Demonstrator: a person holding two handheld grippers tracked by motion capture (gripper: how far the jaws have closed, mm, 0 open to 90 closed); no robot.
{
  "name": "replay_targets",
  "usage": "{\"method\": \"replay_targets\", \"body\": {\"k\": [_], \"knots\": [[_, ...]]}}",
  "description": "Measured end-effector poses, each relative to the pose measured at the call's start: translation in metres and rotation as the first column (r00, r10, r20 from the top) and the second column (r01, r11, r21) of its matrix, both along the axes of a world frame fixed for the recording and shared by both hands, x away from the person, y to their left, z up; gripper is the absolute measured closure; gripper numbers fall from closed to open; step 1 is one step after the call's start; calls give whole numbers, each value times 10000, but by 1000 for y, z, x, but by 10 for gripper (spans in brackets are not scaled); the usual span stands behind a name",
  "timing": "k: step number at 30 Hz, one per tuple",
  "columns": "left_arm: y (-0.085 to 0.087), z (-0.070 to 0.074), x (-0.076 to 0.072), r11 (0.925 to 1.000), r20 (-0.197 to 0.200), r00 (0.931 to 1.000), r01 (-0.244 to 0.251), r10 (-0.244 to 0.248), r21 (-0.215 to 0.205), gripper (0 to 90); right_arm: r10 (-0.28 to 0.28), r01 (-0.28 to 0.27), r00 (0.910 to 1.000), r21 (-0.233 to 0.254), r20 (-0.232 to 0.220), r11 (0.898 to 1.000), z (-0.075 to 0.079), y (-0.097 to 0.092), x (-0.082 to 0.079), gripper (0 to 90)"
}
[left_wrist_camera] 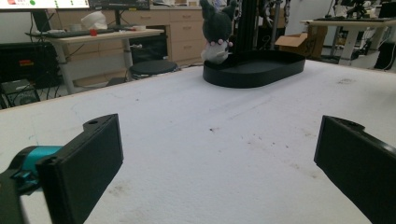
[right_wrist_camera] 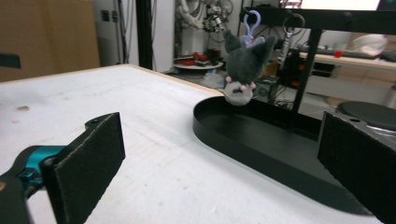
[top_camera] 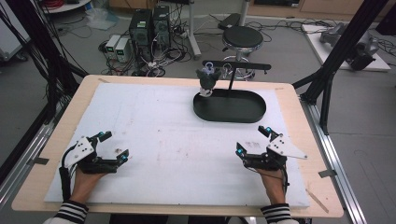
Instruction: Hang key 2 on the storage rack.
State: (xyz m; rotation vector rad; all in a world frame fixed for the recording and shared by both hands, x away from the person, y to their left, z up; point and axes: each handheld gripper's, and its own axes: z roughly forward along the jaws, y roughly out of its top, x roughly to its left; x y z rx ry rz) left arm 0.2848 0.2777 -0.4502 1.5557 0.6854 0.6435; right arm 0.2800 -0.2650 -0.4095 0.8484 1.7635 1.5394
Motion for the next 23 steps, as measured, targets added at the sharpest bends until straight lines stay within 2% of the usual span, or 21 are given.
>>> {"method": "replay_targets", "body": {"k": [5, 7, 10, 14, 23], "knots": [[0, 0, 0, 10000, 22, 10000, 15, -15, 14, 17, -185, 180, 9994, 195, 282, 9996, -16, -3, -7, 6], [0, 0, 0, 10000, 61, 10000, -1, 1, -11, 17, -161, 154, 9996, 329, 212, 9993, -24, -4, -10, 6], [0, 0, -1, 10000, 116, 9999, 22, -22, -1, 17, -272, 271, 9996, 57, 86, 9996, -32, -3, -9, 6], [0, 0, -1, 10000, 124, 9999, -3, 3, 11, 17, -248, 249, 9996, 25, -99, 9997, -39, -2, -7, 6], [0, 0, -1, 10000, 163, 9999, -21, 21, -11, 17, -354, 355, 9994, 24, -45, 9994, -41, -2, -7, 6]]}}
